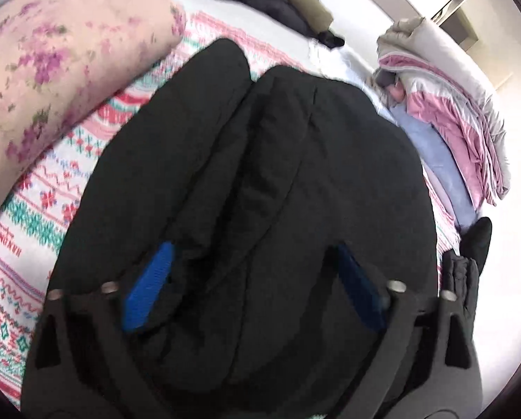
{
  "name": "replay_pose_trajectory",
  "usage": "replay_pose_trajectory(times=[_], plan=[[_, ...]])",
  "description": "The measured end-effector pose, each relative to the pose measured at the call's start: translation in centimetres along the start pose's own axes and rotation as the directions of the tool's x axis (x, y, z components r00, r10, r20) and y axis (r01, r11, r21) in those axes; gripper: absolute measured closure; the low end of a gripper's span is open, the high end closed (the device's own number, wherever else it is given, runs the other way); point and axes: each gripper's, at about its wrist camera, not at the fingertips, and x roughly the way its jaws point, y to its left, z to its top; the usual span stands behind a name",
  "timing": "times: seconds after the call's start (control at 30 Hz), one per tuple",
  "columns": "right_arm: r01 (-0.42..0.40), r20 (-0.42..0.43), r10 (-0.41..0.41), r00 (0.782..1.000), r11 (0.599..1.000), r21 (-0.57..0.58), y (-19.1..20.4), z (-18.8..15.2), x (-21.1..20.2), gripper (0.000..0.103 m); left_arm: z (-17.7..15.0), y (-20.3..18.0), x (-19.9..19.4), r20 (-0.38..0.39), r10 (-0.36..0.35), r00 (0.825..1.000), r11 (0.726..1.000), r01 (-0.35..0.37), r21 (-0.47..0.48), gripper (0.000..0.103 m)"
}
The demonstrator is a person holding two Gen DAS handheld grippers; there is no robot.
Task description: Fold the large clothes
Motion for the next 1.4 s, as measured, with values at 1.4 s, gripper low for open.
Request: replay_pose_trajectory(times=[1.4], plan=[[-0.249,0.009,0.250,0.968,0.967,-0.046,-1.1,0.1,-2.2,0.034,-1.2,6.7,-5.5,0.022,-0.014,1.000,0.987,0.018,-0.160,0.066]])
